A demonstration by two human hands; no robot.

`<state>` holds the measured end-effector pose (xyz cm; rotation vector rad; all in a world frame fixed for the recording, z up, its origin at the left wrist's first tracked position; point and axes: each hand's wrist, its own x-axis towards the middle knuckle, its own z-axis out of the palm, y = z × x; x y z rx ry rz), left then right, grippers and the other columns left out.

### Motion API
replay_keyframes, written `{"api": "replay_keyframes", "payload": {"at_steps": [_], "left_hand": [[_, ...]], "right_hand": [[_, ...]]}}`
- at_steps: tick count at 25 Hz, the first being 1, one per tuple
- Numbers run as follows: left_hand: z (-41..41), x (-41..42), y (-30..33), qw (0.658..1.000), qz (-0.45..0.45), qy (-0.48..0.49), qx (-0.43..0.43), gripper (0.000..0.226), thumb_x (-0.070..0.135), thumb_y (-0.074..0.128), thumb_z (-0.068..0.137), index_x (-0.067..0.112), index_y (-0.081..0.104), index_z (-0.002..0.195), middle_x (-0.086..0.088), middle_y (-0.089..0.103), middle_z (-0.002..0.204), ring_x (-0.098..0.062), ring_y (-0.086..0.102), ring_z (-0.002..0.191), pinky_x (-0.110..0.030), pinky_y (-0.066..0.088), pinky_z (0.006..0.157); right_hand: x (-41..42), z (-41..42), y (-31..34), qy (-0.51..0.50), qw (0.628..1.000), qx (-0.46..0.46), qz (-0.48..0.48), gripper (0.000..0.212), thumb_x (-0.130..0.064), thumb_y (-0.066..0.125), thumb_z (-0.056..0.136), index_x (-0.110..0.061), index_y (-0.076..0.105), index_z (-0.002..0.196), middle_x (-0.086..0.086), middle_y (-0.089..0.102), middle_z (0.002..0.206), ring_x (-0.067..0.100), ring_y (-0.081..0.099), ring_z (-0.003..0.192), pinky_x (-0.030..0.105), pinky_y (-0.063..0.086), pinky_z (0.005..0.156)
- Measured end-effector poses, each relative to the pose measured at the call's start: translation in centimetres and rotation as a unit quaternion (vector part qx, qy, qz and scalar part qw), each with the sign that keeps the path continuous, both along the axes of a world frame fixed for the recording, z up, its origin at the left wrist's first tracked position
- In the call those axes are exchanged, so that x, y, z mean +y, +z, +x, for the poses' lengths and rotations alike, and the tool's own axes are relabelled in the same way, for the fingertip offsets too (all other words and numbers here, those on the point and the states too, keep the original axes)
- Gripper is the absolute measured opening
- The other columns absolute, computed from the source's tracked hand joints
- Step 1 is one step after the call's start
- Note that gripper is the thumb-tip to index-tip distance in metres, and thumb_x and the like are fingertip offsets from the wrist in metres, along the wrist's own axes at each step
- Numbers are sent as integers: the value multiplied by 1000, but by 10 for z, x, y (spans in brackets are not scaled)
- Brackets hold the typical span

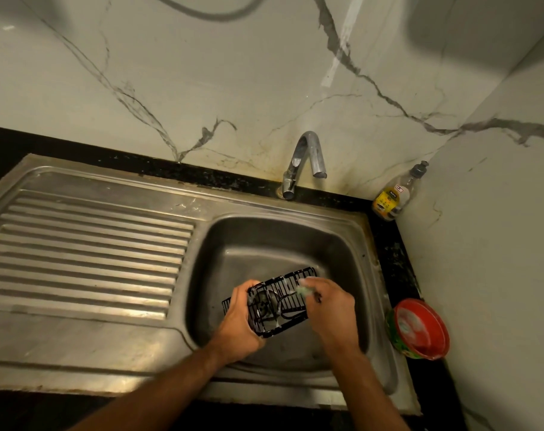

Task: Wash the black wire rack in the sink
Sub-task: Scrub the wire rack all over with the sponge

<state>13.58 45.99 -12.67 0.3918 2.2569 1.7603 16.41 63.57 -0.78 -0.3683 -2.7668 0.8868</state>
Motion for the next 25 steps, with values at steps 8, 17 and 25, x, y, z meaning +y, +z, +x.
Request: {"api": "replay_keyframes", "payload": {"at_steps": [8,17,25], "left_hand": [[0,-1,3,1000,0,5,-3,102,5,85,57,44,31,133,10,41,134,8,47,126,-9,42,101],[-1,-2,4,999,20,22,-12,97,18,82,53,43,33,134,2,47,135,0,54,126,-20,47,104],[-1,-1,2,999,3,40,-1,99,19,84,56,52,31,132,3,45,135,1,52,126,-19,45,104]], "right_hand": [[-10,14,-12,113,992,17,46,28,-1,66,82,-21,77,98,-8,67,107,3,62,98,20,50,96],[19,17,-10,96,992,2,76,26,-1,70,81,-22,77,94,-8,68,100,-5,56,89,18,52,90],[-21,17,0,197,978,-27,60,28,-9,61,82,-21,76,101,-7,68,105,4,63,94,12,48,91]]}}
